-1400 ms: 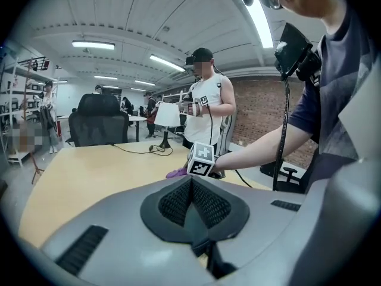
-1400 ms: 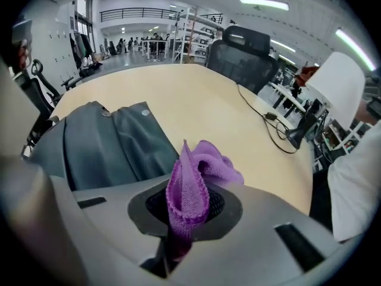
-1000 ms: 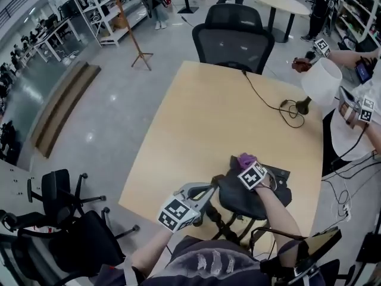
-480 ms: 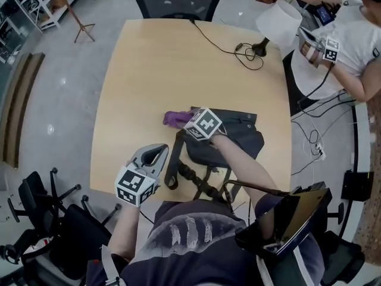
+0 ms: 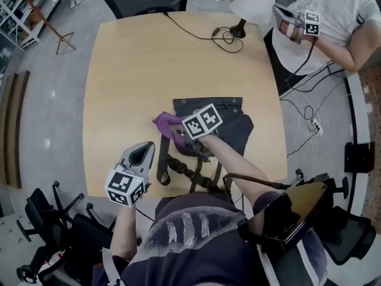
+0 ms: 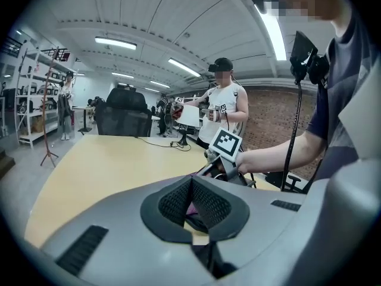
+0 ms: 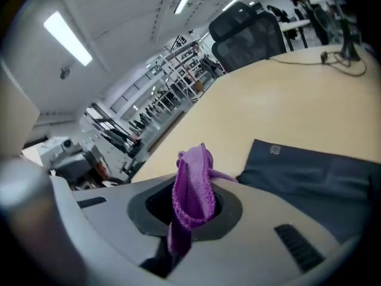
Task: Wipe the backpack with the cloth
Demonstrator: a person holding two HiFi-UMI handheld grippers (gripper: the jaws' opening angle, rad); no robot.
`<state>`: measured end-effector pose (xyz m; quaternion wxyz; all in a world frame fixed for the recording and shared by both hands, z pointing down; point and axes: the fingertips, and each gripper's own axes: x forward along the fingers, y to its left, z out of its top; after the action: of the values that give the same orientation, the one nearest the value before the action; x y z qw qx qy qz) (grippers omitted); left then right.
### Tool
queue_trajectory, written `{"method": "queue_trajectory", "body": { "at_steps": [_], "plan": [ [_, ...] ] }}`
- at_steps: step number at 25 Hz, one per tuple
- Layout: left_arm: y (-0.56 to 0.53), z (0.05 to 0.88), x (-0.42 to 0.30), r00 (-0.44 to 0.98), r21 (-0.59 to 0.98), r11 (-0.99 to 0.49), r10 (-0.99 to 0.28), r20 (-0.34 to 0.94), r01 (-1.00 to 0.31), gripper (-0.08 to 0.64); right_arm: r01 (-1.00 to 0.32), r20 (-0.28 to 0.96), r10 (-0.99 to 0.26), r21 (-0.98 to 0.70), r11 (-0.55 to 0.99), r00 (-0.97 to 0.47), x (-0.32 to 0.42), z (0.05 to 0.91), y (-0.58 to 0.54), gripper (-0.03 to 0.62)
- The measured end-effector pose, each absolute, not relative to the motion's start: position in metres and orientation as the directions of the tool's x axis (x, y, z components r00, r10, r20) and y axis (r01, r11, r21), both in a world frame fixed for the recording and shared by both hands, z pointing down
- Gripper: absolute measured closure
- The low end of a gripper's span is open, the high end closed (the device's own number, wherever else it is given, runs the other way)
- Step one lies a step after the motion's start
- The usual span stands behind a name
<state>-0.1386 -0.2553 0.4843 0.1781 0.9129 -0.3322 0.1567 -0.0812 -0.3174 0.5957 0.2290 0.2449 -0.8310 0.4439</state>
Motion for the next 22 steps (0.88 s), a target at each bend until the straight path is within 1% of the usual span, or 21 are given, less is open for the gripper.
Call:
{"method": "queue_trajectory", "body": {
  "at_steps": [3, 6, 12, 16, 18, 20, 22],
  "plan": [
    [-0.253, 0.492, -0.129, 0.731, 0.212, -0.726, -0.533, 0.427, -0.654, 0.554, -0.694, 0.74, -0.241, -0.391, 0.605, -0.628, -0.055, 0.615, -0.32, 0.56],
    [-0.248, 0.497, -0.116, 0.737, 0.213, -0.74, -0.507, 0.447, -0.638, 0.554, -0.701, 0.81, -0.261, -0.239, 0.672, -0.526, -0.03, 0.626, -0.321, 0.56],
    [-0.241, 0.493, -0.085, 0.757, 0.203, -0.775, -0.465, 0.46, -0.599, 0.554, -0.723, 0.827, -0.301, -0.172, 0.669, -0.475, 0.018, 0.627, -0.323, 0.56],
    [-0.236, 0.489, -0.07, 0.763, 0.195, -0.787, -0.454, 0.459, -0.585, 0.554, -0.761, 0.857, -0.373, -0.034, 0.648, -0.356, 0.08, 0.622, -0.331, 0.56],
    [-0.233, 0.488, -0.063, 0.765, 0.191, -0.791, -0.451, 0.461, -0.581, 0.554, -0.795, 0.871, -0.388, -0.006, 0.606, -0.302, 0.12, 0.627, -0.329, 0.56],
    [-0.229, 0.486, -0.058, 0.766, 0.186, -0.796, -0.445, 0.464, -0.575, 0.554, -0.838, 0.874, -0.391, -0.034, 0.544, -0.289, 0.152, 0.632, -0.322, 0.56],
    [-0.226, 0.483, -0.052, 0.77, 0.183, -0.803, -0.439, 0.464, -0.567, 0.554, -0.858, 0.875, -0.406, -0.018, 0.514, -0.262, 0.175, 0.629, -0.318, 0.56]
  ]
}}
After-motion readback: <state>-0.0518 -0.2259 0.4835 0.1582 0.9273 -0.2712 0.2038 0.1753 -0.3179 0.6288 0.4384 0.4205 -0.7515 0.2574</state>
